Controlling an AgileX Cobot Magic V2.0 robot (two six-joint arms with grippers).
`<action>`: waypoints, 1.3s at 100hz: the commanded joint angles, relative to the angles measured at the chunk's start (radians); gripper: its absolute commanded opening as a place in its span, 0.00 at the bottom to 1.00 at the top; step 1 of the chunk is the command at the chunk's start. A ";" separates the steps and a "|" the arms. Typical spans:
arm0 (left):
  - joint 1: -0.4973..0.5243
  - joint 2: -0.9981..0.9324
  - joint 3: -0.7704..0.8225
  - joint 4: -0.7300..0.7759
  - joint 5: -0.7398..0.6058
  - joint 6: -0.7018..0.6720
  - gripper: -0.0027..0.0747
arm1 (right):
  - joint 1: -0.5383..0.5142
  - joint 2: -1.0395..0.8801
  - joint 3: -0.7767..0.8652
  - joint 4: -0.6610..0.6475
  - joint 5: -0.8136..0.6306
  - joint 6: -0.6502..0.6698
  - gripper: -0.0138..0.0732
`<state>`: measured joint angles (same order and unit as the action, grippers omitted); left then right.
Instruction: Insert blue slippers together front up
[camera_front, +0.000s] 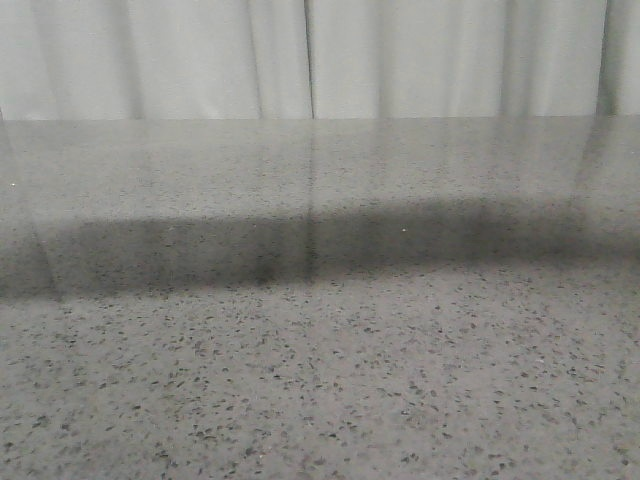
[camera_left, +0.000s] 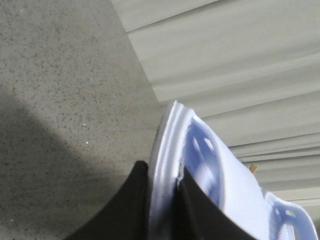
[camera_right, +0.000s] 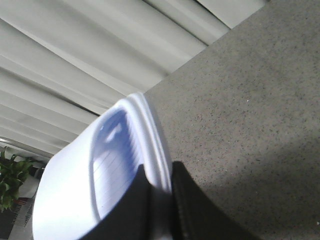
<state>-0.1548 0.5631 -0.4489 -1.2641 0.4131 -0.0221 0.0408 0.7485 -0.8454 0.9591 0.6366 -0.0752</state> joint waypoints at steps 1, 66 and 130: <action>-0.001 0.006 -0.037 -0.080 -0.006 0.001 0.06 | -0.004 -0.002 -0.031 0.061 -0.038 -0.023 0.04; -0.002 0.006 -0.037 -0.127 0.057 0.001 0.06 | -0.004 0.047 -0.031 0.118 0.020 -0.057 0.04; -0.002 0.109 -0.037 -0.323 0.088 0.257 0.06 | 0.106 0.176 -0.031 0.195 -0.049 -0.118 0.04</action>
<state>-0.1548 0.6503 -0.4489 -1.5101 0.4659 0.2086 0.1159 0.9095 -0.8454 1.0926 0.6402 -0.1692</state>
